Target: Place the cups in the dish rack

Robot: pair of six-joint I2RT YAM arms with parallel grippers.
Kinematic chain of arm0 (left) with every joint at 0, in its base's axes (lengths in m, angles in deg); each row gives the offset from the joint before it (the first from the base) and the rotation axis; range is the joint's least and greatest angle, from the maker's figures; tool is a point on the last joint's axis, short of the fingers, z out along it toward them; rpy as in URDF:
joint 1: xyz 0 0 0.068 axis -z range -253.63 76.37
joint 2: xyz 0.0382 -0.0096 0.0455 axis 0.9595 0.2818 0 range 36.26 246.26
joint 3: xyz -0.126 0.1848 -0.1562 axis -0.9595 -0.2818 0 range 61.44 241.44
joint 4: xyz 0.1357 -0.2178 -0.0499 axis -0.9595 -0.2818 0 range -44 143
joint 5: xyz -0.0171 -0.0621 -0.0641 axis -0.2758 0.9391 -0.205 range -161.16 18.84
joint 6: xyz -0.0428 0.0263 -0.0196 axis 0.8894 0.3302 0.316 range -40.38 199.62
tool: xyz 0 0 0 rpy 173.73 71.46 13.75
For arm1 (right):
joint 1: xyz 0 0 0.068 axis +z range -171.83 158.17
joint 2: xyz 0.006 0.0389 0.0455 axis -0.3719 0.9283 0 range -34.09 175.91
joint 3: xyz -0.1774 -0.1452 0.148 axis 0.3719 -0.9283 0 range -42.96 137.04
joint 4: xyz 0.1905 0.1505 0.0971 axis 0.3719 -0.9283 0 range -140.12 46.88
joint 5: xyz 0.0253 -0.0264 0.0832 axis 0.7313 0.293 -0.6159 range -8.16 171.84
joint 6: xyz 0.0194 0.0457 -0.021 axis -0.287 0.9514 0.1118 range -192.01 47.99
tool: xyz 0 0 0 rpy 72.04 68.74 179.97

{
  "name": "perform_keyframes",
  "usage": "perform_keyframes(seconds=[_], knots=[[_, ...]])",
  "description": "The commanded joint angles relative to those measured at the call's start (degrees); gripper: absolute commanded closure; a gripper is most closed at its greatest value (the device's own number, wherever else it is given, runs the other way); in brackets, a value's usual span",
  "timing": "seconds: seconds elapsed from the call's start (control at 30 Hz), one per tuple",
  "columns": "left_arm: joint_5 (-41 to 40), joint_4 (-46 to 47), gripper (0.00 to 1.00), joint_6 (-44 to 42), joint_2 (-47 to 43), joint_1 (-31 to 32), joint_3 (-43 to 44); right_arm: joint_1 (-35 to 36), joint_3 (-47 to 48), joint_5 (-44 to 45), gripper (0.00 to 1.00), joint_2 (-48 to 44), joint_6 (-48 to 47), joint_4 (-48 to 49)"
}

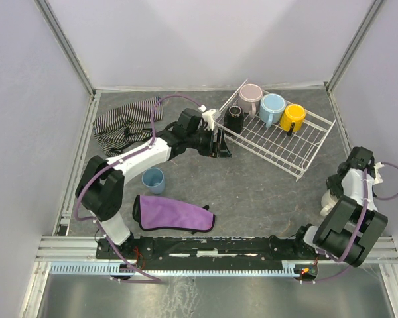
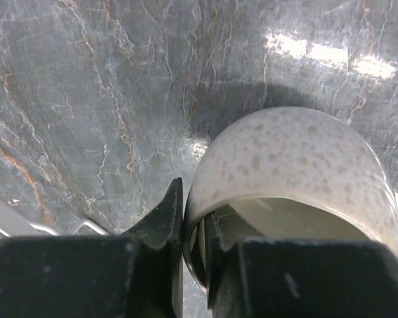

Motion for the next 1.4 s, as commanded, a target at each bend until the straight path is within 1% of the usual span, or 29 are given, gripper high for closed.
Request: perform_keyframes(seconds=[0.0, 0.2, 0.33, 0.47, 0.53, 0.67, 0.73, 0.83, 0.87, 1.0, 1.1, 1.23, 1.33, 1.37], knots=[[3.0, 3.5, 0.27, 4.4, -2.0, 0.1, 0.0, -0.3, -0.6, 0.0, 0.98, 0.3, -2.3, 2.2], [5.0, 6.4, 0.27, 8.0, -3.3, 0.1, -0.2, -0.7, 0.4, -3.4, 1.0, -3.4, -4.5, 0.1], [7.5, 8.8, 0.27, 10.6, -3.1, 0.1, -0.1, -0.8, 3.0, -6.4, 1.0, -8.1, -5.1, -4.5], [10.8, 13.3, 0.27, 14.8, -2.3, 0.1, -0.5, -0.8, 5.8, -10.2, 0.99, -11.8, -4.0, -9.9], [13.0, 17.9, 0.26, 18.0, -1.8, 0.1, -1.3, -0.8, 6.5, -12.2, 1.0, -13.7, -2.7, -11.0], [18.4, 27.3, 0.26, 24.6, -0.5, 0.1, -3.1, -0.7, 10.4, -12.7, 1.0, -16.3, -1.9, -14.3], [20.9, 32.5, 0.25, 27.4, -0.2, 0.0, -4.6, -0.7, 14.6, -13.2, 1.0, -16.8, -2.2, -16.4], [24.1, 37.5, 0.25, 30.2, 0.5, -0.1, -6.3, -0.4, 21.3, -13.7, 1.0, -16.9, -2.9, -19.2], [24.9, 39.2, 0.25, 32.3, 0.9, -0.4, -7.0, -0.1, 23.9, -13.5, 0.99, -16.8, -3.2, -20.1], [26.6, 54.9, 0.25, 44.9, 2.0, -0.8, -10.5, 0.8, 33.9, -13.1, 0.99, -16.2, -3.9, -22.8], [26.2, 64.8, 0.25, 54.4, 2.7, -0.8, -11.3, 1.2, 39.3, -15.8, 0.99, -15.9, -2.9, -22.1], [21.5, 80.4, 0.23, 68.4, 3.5, -0.5, -12.9, 1.9, 42.5, -22.0, 0.99, -15.8, 1.1, -15.9], [18.6, 89.1, 0.23, 76.7, 5.7, 0.9, -11.8, 2.8, 42.9, -28.3, 0.99, -15.8, 5.8, -8.8], [17.4, 91.5, 0.23, 78.7, 6.4, 1.5, -11.2, 3.3, 42.3, -30.5, 0.99, -15.8, 8.7, -5.5]])
